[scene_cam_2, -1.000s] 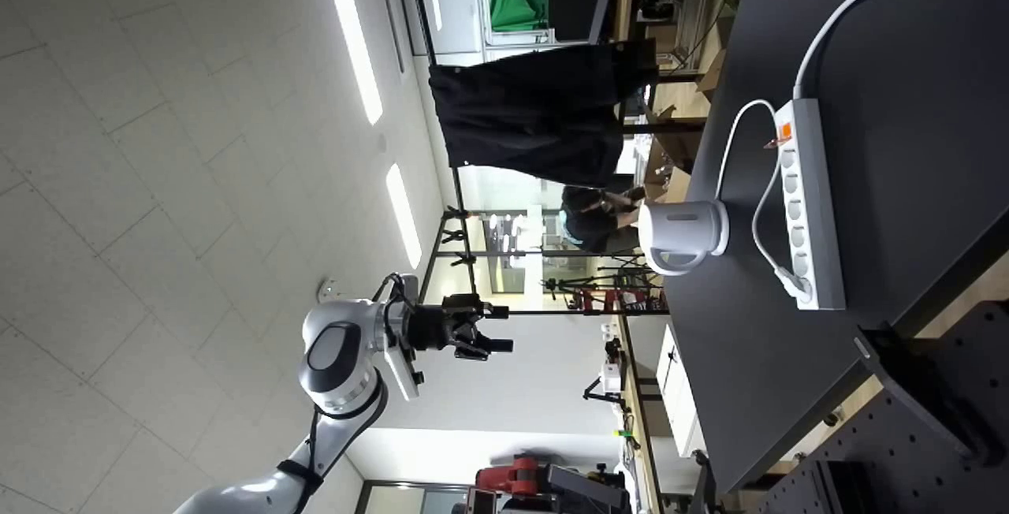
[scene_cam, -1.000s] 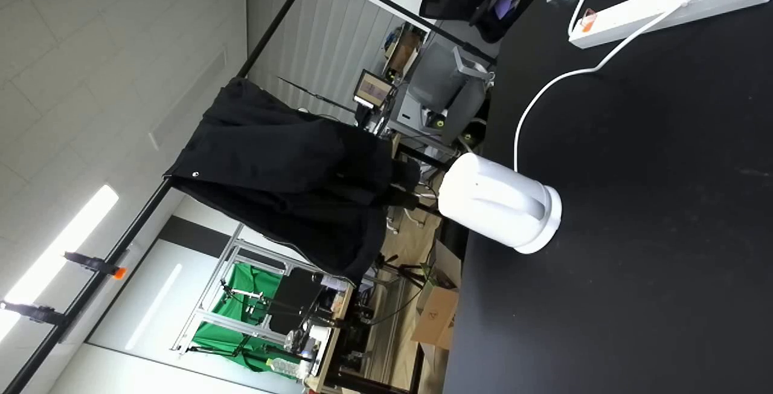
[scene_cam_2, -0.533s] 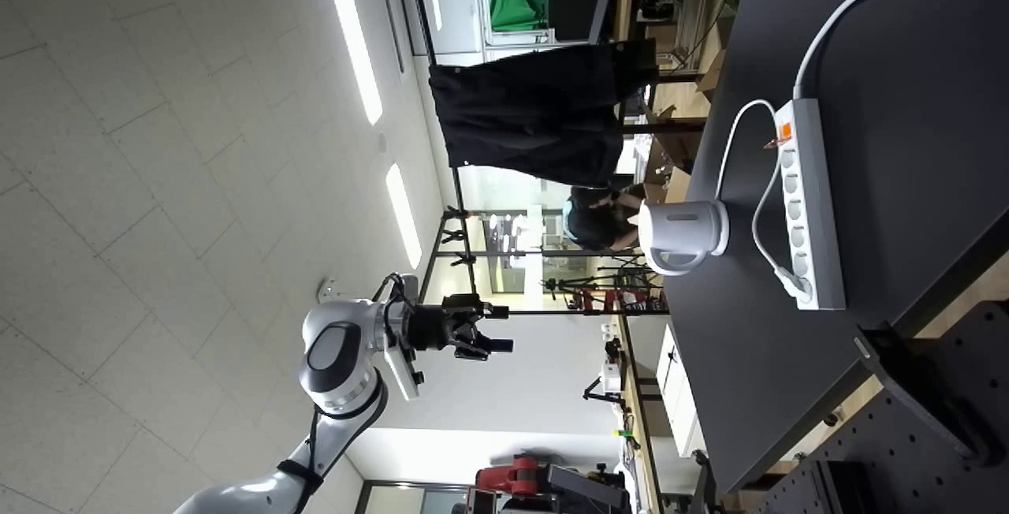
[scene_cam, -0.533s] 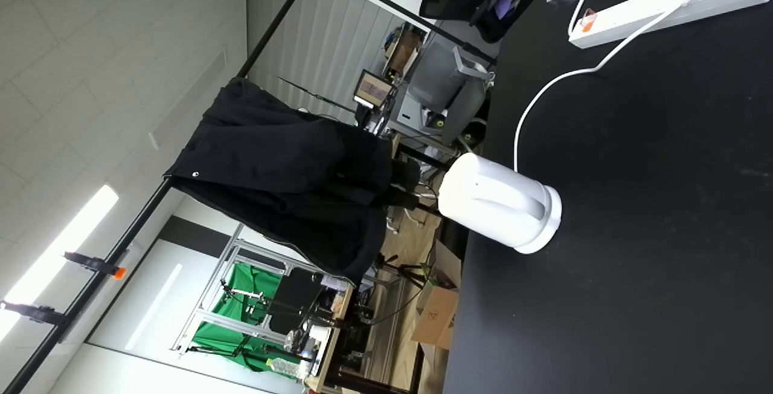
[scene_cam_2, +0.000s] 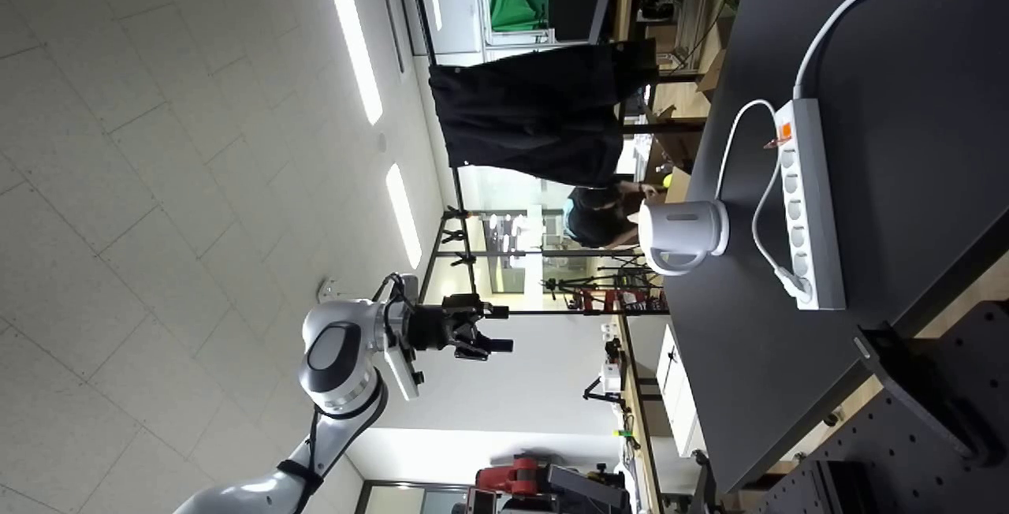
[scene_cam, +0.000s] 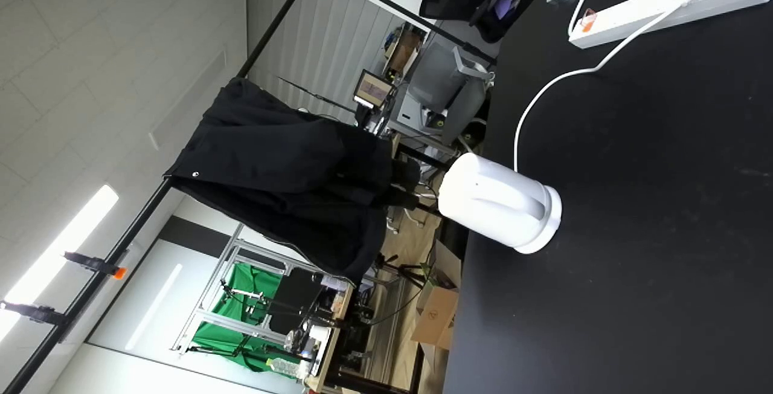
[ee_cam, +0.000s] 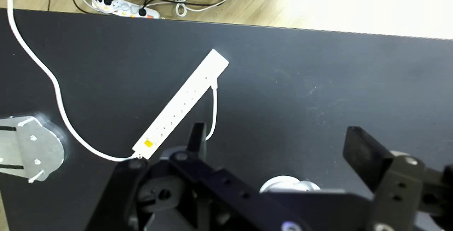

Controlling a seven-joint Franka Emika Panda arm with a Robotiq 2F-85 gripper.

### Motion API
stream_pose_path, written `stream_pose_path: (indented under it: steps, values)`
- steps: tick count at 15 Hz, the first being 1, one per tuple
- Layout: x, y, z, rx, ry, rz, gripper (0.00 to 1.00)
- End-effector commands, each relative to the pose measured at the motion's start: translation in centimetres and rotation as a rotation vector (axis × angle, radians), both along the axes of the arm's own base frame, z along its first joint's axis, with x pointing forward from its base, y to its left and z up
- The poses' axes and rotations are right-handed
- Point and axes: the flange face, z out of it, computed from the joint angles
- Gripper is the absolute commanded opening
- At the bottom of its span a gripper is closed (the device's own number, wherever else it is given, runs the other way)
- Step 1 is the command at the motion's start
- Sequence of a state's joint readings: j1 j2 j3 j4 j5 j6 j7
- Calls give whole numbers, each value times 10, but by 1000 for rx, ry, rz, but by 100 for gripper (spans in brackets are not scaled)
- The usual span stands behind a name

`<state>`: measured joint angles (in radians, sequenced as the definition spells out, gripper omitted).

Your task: Press the power button on the extension cord.

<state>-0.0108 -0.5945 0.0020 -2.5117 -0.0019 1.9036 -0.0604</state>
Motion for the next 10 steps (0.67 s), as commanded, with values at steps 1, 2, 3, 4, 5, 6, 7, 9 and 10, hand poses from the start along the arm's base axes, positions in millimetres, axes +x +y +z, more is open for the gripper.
stream_pose_path:
  steps: [1, 2, 3, 4, 5, 6, 7, 9, 10]
  values:
    - [0, 0, 1, 0, 1, 0, 100]
    - [0, 0, 1, 0, 1, 0, 100]
    - [0, 0, 1, 0, 1, 0, 100]
    - [0, 0, 1, 0, 1, 0, 100]
    - [3, -5, 4, 6, -28, -29, 100]
    - [6, -10, 6, 11, -48, -49, 100]
    - [9, -17, 8, 19, -72, -75, 100]
    - [16, -35, 12, 36, -133, -135, 100]
    - [20, -45, 12, 44, -164, -161, 100]
